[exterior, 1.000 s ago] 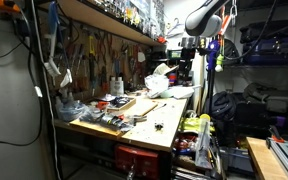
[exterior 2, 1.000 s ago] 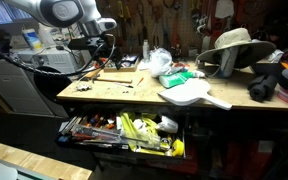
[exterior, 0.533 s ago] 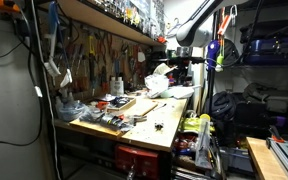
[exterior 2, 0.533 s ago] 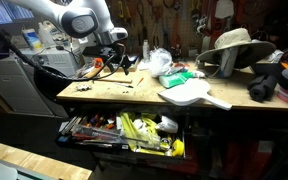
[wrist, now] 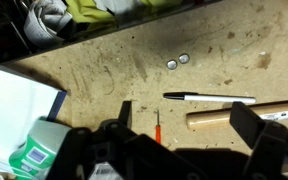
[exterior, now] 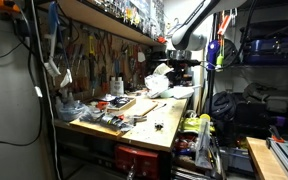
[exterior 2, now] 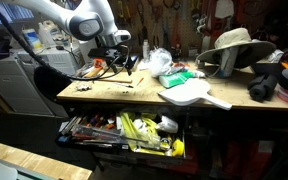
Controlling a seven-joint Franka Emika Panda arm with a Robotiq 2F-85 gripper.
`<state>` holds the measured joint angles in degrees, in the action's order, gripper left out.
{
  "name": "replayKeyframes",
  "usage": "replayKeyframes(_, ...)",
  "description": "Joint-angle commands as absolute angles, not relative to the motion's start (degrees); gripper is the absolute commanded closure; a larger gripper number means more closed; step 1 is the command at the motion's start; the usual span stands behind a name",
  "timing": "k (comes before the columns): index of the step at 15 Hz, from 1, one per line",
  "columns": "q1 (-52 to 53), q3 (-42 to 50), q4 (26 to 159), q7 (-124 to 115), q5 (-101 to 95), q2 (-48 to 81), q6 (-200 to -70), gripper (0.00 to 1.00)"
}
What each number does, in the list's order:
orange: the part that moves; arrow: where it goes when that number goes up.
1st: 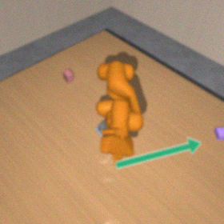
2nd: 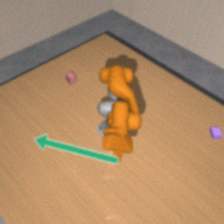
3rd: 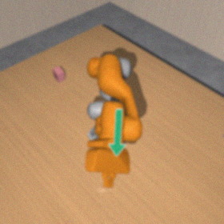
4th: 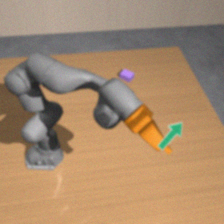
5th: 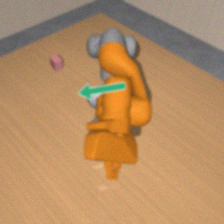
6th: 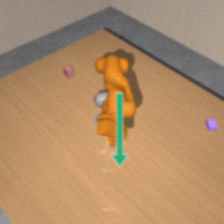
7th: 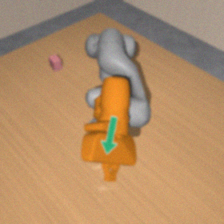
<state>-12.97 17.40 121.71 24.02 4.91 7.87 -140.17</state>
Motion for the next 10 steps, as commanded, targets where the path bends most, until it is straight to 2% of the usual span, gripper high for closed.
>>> replayKeyframes(1,-16.4,14.2,115.8,27.7,9.0,15.8,-141.8,0.0)
replayKeyframes(10,-24.2,6.1,105.1,31.6,14.6,27.0,-146.0,0.0)
